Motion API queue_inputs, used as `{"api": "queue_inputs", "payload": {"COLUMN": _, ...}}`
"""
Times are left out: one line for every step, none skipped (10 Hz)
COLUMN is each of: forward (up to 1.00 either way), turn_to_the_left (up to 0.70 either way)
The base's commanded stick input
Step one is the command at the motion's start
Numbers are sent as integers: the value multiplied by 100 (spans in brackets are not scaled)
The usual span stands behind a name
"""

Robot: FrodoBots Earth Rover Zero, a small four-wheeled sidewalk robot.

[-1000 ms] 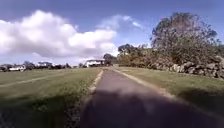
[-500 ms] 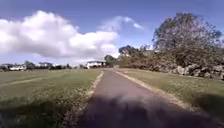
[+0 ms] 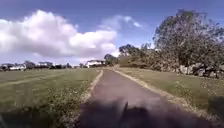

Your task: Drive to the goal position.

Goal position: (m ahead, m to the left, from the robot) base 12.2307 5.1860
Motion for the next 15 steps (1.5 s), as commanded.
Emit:
{"api": "queue_inputs", "payload": {"forward": 70, "turn_to_the_left": 0}}
{"api": "queue_inputs", "payload": {"forward": 70, "turn_to_the_left": 0}}
{"api": "queue_inputs", "payload": {"forward": 70, "turn_to_the_left": 0}}
{"api": "queue_inputs", "payload": {"forward": 70, "turn_to_the_left": 1}}
{"api": "queue_inputs", "payload": {"forward": 70, "turn_to_the_left": 13}}
{"api": "queue_inputs", "payload": {"forward": 70, "turn_to_the_left": 14}}
{"api": "queue_inputs", "payload": {"forward": 70, "turn_to_the_left": 14}}
{"api": "queue_inputs", "payload": {"forward": 70, "turn_to_the_left": 14}}
{"api": "queue_inputs", "payload": {"forward": 70, "turn_to_the_left": 14}}
{"api": "queue_inputs", "payload": {"forward": 70, "turn_to_the_left": 14}}
{"api": "queue_inputs", "payload": {"forward": 70, "turn_to_the_left": 2}}
{"api": "queue_inputs", "payload": {"forward": 70, "turn_to_the_left": 1}}
{"api": "queue_inputs", "payload": {"forward": 70, "turn_to_the_left": 0}}
{"api": "queue_inputs", "payload": {"forward": 70, "turn_to_the_left": 0}}
{"api": "queue_inputs", "payload": {"forward": 70, "turn_to_the_left": 0}}
